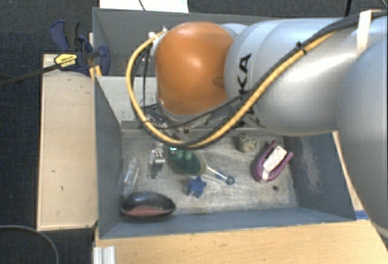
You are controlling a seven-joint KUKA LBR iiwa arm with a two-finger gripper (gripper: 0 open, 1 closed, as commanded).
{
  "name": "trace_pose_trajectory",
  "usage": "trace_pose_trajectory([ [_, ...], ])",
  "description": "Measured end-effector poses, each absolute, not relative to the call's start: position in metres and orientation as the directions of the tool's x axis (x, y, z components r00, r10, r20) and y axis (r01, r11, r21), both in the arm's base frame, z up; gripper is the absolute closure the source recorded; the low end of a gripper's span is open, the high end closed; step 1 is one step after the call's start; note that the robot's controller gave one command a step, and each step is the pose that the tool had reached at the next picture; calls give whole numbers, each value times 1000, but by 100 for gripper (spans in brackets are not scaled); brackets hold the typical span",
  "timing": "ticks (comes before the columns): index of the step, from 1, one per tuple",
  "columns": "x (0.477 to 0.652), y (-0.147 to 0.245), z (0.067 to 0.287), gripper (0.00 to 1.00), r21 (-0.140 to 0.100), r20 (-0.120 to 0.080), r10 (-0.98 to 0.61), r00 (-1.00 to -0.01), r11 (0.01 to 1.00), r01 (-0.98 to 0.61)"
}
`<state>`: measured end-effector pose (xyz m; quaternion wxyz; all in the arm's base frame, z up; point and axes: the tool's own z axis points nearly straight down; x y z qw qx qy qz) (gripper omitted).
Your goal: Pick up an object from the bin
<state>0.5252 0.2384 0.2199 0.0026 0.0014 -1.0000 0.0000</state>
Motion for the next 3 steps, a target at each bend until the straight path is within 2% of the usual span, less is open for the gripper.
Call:
trace_pose_trajectory([
  [1,511,217,122,0,2,-32,-119,-992,993,-120],
  [2,503,133,182,0,-3,-7,-269,-963,963,-269],
  [3,566,160,71,0,2,-5,-503,-864,864,-503],
])
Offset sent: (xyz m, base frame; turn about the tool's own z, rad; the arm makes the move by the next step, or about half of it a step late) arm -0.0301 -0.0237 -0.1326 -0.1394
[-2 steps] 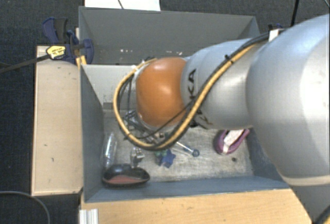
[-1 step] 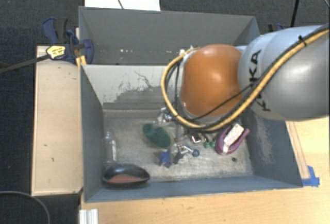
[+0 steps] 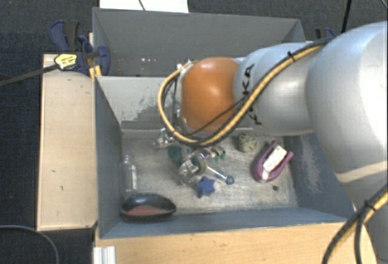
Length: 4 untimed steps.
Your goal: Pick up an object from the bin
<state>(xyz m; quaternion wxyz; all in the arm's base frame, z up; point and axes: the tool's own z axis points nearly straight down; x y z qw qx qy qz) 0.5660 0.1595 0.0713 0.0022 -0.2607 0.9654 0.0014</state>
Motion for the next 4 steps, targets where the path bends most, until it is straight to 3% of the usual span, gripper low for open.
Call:
trace_pose_trajectory([
  [1,527,101,73,0,-1,-11,-527,-849,850,-528],
  [2,546,43,76,0,-5,-5,-545,-838,838,-545],
  [3,593,-3,74,0,-4,-12,-543,-840,840,-543],
  [4,591,-8,202,0,-4,-11,-385,-923,923,-385],
])
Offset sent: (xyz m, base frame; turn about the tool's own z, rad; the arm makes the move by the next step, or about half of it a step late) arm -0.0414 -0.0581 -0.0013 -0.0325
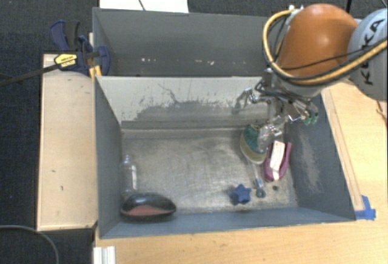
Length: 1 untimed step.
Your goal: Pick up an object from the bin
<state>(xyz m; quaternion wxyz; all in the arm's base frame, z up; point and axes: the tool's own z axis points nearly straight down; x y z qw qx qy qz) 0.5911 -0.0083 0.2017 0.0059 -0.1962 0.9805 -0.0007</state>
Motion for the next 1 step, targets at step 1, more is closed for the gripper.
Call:
trace_pose_trajectory([
  [1,570,-55,115,0,1,4,-276,-961,961,-276],
])
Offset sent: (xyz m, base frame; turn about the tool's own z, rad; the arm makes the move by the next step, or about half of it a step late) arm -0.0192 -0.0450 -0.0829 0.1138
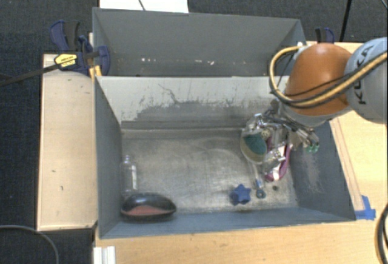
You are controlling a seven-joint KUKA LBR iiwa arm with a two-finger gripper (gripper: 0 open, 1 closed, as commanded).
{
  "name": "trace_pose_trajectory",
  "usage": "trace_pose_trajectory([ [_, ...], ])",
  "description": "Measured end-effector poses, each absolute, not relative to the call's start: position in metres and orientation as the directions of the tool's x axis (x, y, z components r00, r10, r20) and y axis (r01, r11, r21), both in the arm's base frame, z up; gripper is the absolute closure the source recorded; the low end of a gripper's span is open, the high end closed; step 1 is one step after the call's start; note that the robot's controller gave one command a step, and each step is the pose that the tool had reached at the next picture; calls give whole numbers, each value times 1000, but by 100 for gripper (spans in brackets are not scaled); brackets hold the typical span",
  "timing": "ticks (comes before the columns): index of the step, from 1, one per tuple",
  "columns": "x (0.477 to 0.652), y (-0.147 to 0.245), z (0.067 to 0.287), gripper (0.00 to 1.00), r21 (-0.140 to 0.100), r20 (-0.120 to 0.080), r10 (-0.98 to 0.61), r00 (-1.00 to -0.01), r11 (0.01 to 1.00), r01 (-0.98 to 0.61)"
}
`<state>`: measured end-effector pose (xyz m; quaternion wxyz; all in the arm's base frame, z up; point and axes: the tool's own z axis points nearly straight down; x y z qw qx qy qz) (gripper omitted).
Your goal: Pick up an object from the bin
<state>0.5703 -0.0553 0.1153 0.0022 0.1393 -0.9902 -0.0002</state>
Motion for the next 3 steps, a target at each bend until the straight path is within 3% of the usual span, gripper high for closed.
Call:
trace_pose_trajectory([
  [1,595,-87,72,0,2,-13,-299,-954,954,-299],
  [2,596,-88,76,100,-4,-16,-298,-954,954,-298],
  [3,575,-77,220,100,-5,-11,-342,-940,940,-342],
])
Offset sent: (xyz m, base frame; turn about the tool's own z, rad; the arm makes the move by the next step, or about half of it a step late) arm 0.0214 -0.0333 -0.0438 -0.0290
